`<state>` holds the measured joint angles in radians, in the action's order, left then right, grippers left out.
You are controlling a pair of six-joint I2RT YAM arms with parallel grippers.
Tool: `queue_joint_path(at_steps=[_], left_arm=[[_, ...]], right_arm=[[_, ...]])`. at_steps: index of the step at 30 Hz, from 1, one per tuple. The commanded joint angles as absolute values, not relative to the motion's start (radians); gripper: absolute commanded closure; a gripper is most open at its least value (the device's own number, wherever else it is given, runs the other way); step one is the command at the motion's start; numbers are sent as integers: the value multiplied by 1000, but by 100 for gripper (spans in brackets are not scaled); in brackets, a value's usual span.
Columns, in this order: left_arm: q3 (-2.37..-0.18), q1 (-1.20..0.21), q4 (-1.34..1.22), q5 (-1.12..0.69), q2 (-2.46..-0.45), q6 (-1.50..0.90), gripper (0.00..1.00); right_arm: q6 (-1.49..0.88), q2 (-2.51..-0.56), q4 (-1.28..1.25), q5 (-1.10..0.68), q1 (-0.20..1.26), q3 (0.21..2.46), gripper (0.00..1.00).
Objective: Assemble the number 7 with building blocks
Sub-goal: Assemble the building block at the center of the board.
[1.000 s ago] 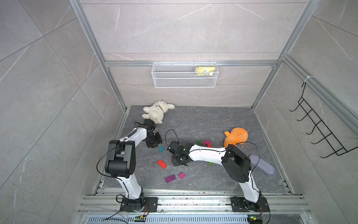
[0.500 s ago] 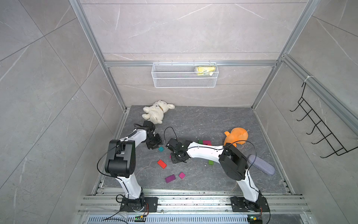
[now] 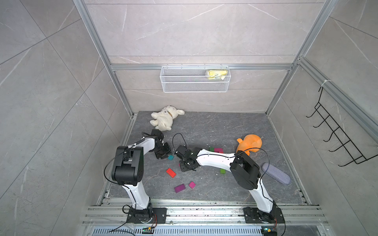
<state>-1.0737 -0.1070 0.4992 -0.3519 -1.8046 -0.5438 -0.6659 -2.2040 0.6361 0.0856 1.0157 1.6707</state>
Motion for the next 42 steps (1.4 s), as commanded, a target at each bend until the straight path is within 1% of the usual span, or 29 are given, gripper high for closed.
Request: queue_joint_path(at_steps=[1, 8, 16, 32, 42], left_arm=[[-1045, -106, 483, -379, -1801, -559, 62], [-1043, -106, 477, -397, -1797, -577, 62], [-1006, -106, 461, -405, -1789, -619, 62], [-964, -123, 411, -423, -1782, -725, 61], [-947, -152, 382, -420, -1792, -771, 62]], right_arm=[[-690, -2259, 675, 114, 1012, 1696, 61], [-715, -2299, 689, 135, 1012, 1744, 61], [-677, -2323, 703, 146, 1007, 1786, 61], [-619, -2331, 693, 112, 973, 1795, 60], [-633, -2345, 700, 107, 965, 1810, 60]])
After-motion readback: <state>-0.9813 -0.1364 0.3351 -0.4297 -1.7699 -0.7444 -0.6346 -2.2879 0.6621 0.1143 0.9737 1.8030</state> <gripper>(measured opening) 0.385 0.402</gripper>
